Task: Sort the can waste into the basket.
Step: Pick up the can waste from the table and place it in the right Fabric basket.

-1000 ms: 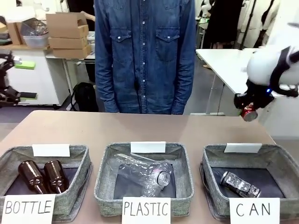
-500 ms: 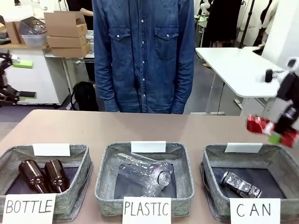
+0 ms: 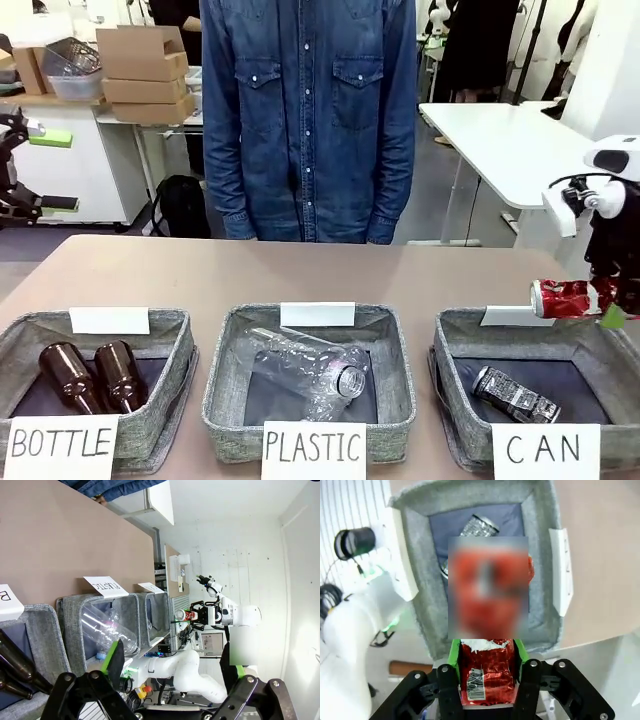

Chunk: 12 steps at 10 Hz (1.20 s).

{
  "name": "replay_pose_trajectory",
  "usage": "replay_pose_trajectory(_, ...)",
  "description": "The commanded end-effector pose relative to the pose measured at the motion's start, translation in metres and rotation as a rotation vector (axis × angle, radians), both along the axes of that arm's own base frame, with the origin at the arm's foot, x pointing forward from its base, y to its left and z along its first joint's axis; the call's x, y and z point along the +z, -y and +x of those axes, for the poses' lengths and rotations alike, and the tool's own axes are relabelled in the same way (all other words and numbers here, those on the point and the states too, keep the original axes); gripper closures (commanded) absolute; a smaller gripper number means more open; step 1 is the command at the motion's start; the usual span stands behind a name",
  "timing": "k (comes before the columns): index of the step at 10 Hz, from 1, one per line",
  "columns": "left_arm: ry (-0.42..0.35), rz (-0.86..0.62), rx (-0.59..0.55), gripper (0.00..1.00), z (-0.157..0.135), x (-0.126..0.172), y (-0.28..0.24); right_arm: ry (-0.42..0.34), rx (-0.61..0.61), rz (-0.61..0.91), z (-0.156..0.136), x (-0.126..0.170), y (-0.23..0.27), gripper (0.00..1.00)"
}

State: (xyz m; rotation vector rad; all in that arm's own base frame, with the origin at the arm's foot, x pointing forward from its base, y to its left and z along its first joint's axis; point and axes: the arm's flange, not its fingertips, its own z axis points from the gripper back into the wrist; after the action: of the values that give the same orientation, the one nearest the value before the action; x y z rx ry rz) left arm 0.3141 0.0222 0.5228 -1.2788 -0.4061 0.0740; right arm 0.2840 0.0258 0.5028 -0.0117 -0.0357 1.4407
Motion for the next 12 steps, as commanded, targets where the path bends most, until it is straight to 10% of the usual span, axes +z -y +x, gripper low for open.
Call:
replay_pose_trajectory(1,0.003,0.007,-0.011,0.0,-0.0013,0.0,-0.001,0.005,0.014,0.027,0.0021,-0.0161,0.0145,1.0)
replay_pose_trajectory(2,0.003,0.007,-0.011,0.0,-0.0013,0.0,-0.001,0.003,0.01,0.026,0.0033,-0.0163,0.0146,1.0)
replay_pose_trajectory(4,0.003,0.007,-0.011,0.0,-0.0013,0.0,-0.001,0.001,-0.002,0.017,0.0038,-0.0173,0.0147,0.0)
replay_pose_trajectory(12,0.003,0.007,-0.011,0.0,-0.0013,0.0,-0.001,-0.035,-0.03,0.078,0.0075,-0.0144,0.0149,0.0)
